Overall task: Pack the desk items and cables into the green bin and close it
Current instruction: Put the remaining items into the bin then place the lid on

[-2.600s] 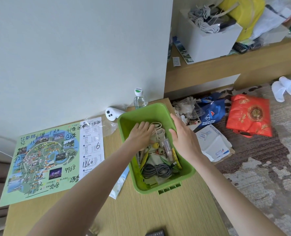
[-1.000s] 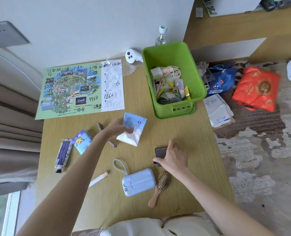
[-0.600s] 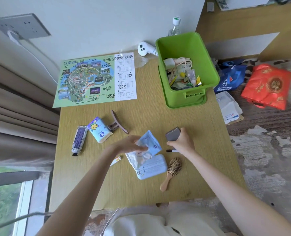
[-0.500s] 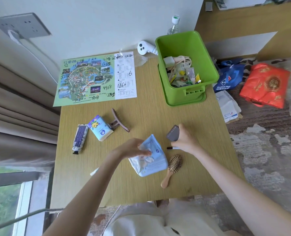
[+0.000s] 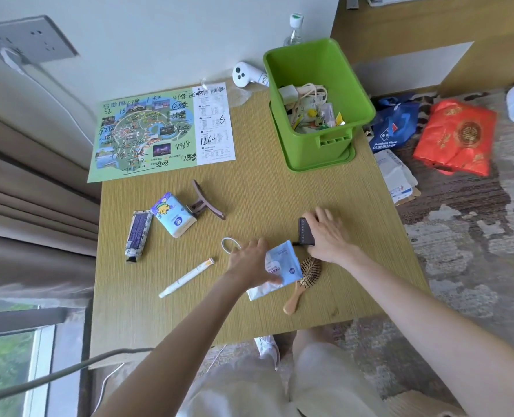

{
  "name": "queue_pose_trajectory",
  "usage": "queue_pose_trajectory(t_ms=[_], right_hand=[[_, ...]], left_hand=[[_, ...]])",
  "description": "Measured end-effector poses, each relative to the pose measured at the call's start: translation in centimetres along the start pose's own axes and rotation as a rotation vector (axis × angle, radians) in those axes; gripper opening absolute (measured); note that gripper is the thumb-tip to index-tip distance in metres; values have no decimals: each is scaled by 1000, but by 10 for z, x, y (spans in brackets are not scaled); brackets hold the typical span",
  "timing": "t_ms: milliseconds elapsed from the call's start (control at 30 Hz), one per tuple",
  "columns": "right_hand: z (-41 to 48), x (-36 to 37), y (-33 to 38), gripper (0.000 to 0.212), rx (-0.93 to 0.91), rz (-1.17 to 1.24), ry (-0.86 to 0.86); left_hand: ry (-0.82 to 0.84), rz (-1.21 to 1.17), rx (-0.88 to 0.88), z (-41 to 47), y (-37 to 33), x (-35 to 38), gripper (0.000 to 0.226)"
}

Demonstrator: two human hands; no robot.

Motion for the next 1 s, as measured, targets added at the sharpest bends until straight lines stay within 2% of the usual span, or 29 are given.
queue_pose_trajectory(t_ms=[100,200,300,400,533,667,833,1000], right_hand=[[-3,0,-1,75,-8,-113,-28],[-8,3,-4,79,-37,-208,-60],[-12,8,-11,86,-24,-193,-50],[-11,7,-13,81,-23,-172,-43],[-7,-4,-13,61,-22,-29,-75],[-7,-17,-12,46,-24,129,-146],[-1,-50,-3,37,-63,289,-228],[8,-98,6,35,-143,348,-329]], left_hand=[[38,83,-23,4,-1,4,88],[85,59,-83,8,4,5,84],[81,8,-121,12,11,6,72],[76,14,-122,16,13,6,73],[79,-80,-144,16,14,10,78],[-4,-240,-214,19,15,-3,93],[-18,-356,-273,35,30,-30,62],[-42,-622,-243,46,41,-64,59]])
Point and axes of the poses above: each hand's wrist, its own z-axis towards the middle knuckle, its own x-axis out of the palm, y = z × x, the point moved 4 cm from there along z, towards the middle knuckle, and after that the axes turned 3 degrees about -y, right-handed, at the moved point
